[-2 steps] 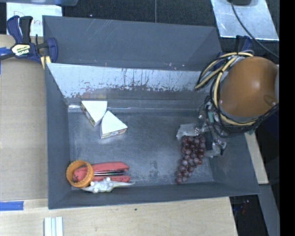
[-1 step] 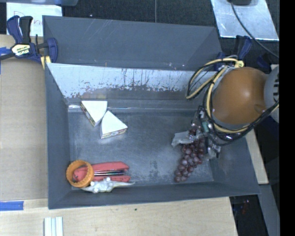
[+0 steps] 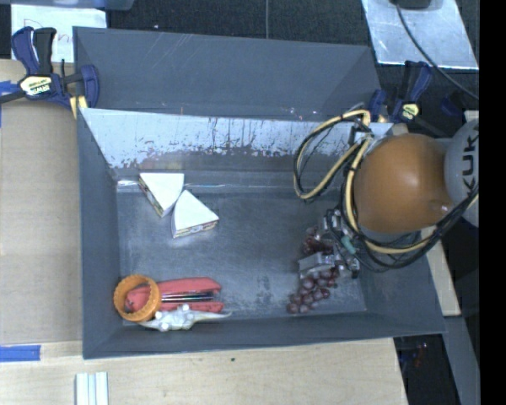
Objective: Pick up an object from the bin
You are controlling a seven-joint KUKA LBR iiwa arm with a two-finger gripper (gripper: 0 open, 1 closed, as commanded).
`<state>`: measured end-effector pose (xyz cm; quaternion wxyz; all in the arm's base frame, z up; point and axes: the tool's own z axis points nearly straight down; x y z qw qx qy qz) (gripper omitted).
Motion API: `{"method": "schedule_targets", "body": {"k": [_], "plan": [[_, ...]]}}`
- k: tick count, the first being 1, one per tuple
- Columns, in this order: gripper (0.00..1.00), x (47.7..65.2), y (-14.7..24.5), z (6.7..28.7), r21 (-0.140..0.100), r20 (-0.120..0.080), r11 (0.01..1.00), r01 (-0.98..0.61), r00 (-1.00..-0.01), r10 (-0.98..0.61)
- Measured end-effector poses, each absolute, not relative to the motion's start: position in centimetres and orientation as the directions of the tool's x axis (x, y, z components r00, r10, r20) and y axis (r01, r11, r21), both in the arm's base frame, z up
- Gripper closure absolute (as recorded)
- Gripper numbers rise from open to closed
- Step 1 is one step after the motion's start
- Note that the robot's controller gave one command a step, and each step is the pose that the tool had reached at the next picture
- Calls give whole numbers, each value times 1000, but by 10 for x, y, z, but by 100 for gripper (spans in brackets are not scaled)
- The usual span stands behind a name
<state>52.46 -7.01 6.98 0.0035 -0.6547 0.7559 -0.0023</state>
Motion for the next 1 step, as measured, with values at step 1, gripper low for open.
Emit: {"method": "schedule_targets", "body": {"k": [1], "plan": [[100, 524, -70, 70, -8, -2, 143, -990, -143, -990]]}}
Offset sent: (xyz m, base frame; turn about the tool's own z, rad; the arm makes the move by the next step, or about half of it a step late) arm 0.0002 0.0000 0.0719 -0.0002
